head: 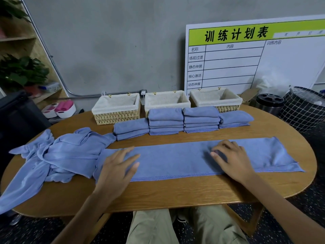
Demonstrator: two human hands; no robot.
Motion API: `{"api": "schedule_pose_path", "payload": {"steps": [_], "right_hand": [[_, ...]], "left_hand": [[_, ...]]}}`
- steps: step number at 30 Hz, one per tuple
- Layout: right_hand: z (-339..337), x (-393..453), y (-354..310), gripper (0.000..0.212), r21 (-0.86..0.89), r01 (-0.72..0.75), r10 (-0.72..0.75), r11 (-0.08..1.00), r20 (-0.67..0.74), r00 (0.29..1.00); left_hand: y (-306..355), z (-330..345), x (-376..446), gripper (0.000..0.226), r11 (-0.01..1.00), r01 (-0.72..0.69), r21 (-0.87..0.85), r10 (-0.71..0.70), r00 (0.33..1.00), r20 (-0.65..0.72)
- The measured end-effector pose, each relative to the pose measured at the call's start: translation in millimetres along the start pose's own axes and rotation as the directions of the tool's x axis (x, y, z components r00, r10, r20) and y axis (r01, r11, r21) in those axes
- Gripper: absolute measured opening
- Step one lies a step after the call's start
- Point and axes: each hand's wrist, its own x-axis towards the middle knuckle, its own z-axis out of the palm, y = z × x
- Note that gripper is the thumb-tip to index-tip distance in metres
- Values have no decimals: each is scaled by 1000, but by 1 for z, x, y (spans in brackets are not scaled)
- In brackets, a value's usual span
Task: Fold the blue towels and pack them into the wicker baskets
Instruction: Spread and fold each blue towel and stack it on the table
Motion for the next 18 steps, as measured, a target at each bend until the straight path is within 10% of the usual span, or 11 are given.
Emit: {"api": "schedule_pose_path", "payload": {"steps": [6,18], "right_hand": [[22,14,-9,95,-44,-45,61,998,475,878],[18,13,-6,87,-114,-35,90,993,521,849]], "left_hand": [[-4,31,17,74,919,315,237,-387,835,392],[-30,33,11,112,911,274,309,-381,848,370]]}}
